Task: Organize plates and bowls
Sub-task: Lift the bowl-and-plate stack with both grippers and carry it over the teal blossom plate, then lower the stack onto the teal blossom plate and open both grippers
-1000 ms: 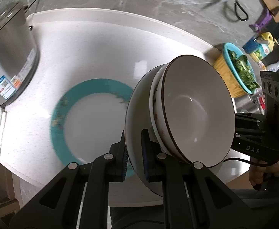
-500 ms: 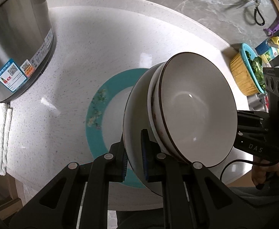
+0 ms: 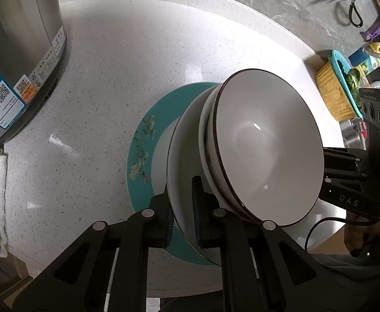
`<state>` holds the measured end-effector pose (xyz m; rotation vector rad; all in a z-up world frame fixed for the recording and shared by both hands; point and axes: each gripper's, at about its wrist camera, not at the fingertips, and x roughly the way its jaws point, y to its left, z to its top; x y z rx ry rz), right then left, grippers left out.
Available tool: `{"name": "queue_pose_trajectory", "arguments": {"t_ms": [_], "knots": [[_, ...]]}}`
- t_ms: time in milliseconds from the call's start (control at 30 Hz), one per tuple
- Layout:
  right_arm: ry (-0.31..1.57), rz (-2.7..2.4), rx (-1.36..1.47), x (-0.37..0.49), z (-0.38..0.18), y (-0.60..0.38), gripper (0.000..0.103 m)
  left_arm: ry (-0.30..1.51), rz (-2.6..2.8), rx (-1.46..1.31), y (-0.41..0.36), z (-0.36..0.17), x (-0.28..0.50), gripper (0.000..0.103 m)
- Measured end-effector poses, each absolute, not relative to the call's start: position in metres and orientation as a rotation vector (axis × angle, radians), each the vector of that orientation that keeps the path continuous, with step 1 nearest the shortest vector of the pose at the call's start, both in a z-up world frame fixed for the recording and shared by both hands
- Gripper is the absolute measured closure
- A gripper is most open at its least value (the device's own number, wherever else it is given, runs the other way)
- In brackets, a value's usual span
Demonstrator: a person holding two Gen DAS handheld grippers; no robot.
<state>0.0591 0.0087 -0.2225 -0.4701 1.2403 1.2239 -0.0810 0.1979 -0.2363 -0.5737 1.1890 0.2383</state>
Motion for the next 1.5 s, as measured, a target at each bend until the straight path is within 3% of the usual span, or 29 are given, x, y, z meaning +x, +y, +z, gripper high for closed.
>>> {"name": "queue_pose_trajectory", "arguments": {"t_ms": [733,933,1033,1067,1100,1167,1233,1400,1500], "knots": [[1.191,1.158,-0.452,0.049,-0.235,0.014,0.088,1.179,0.182,-0.541,0.202,-0.262,-0.066,0.093],[1.164,1.132,-0.437,0.039,-0.233,0.010,0.083,1.168,0.146,-0.551,0.207,-0.262,-0.075,0.088],[1.142,1.112,-0.415,0.037,-0.225,0.002,0.083,1.167,0.149,-0.541,0.210,-0.255,-0.086,0.077],[1.134,1.105,-0.409,0.037,-0.222,-0.003,0.078,1.157,0.155,-0.538,0.211,-0.250,-0.091,0.071],[1.127,1.099,-0.403,0.037,-0.219,-0.006,0.074,1.148,0.161,-0.537,0.212,-0.243,-0.095,0.058],[1.117,1.084,-0.375,0.038,-0.211,-0.018,0.058,1.123,0.180,-0.525,0.213,-0.229,-0.104,0.046],[1.096,1.061,-0.345,0.038,-0.200,-0.033,0.053,1.088,0.188,-0.510,0.214,-0.213,-0.111,0.041],[1.011,0.990,-0.291,0.032,-0.173,-0.068,0.033,0.974,0.209,-0.444,0.202,-0.175,-0.115,0.002],[0.940,0.947,-0.200,0.026,-0.158,-0.093,0.013,0.945,0.211,-0.391,0.181,-0.161,-0.116,0.000]]}}
